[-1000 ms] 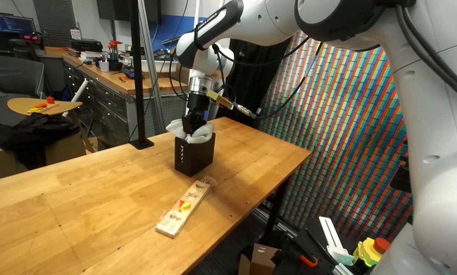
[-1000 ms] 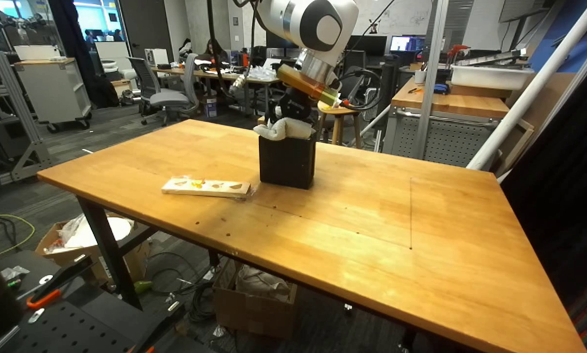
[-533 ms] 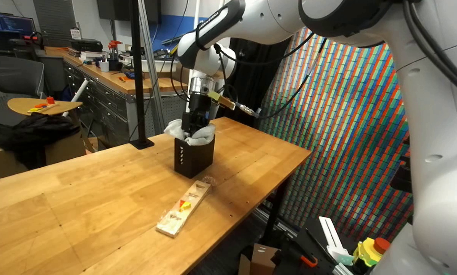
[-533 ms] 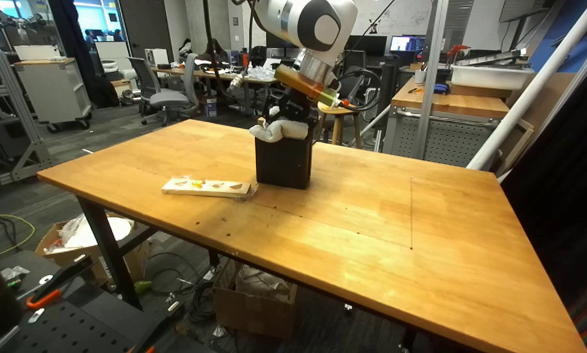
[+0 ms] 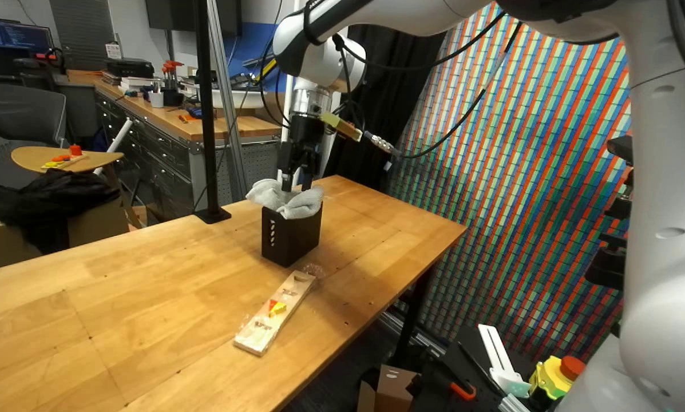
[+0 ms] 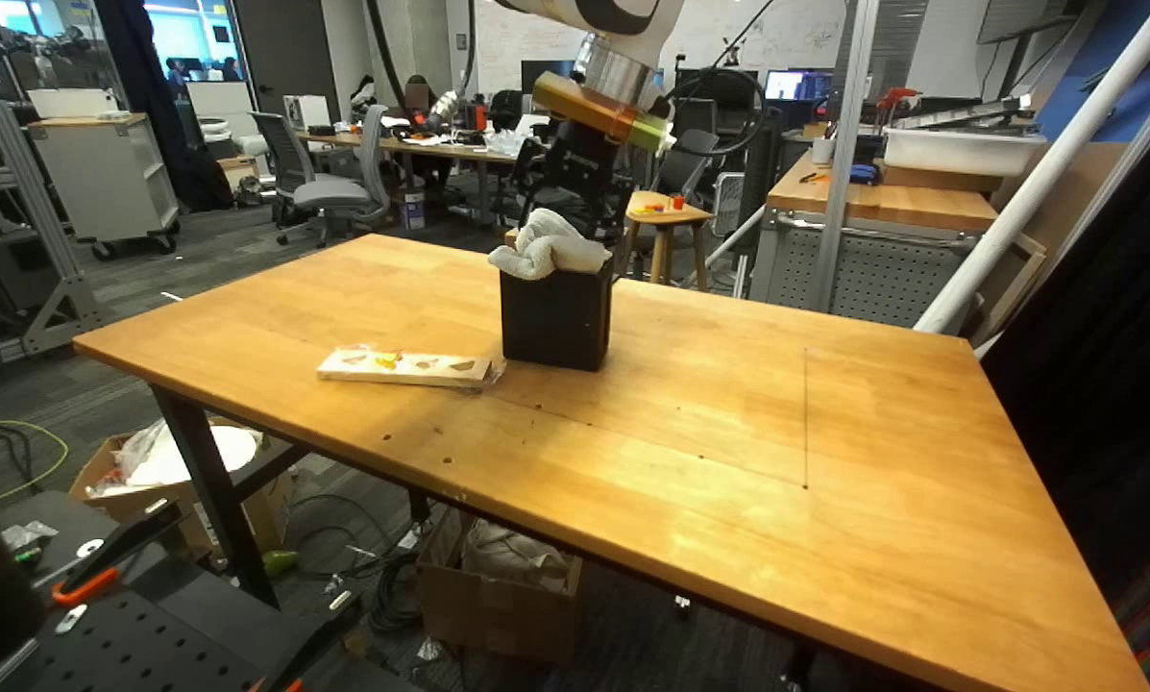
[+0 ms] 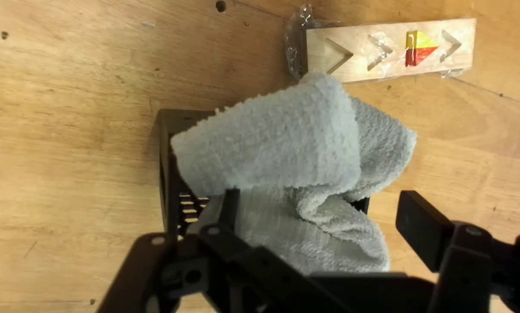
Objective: Put the white towel in the black box
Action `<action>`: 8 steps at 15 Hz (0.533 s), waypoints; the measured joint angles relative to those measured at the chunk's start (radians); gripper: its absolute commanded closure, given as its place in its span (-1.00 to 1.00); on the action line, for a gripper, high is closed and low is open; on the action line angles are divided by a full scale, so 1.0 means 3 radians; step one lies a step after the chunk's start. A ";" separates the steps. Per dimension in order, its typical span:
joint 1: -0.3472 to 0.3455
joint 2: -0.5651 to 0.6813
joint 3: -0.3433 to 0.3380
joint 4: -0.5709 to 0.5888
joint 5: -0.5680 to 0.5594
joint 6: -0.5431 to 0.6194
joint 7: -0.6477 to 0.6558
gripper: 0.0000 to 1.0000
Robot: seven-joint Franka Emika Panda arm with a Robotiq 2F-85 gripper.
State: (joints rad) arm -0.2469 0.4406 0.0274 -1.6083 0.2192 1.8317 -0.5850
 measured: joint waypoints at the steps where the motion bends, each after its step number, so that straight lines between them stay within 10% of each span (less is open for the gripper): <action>1: 0.0003 -0.0054 -0.0007 -0.0018 -0.0039 0.0000 0.0000 -0.39; 8: 0.0038 -0.0381 -0.0037 -0.0143 -0.0327 -0.0002 -0.0003 0.59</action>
State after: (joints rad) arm -0.2356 0.3263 0.0163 -1.6510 0.1212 1.8312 -0.5858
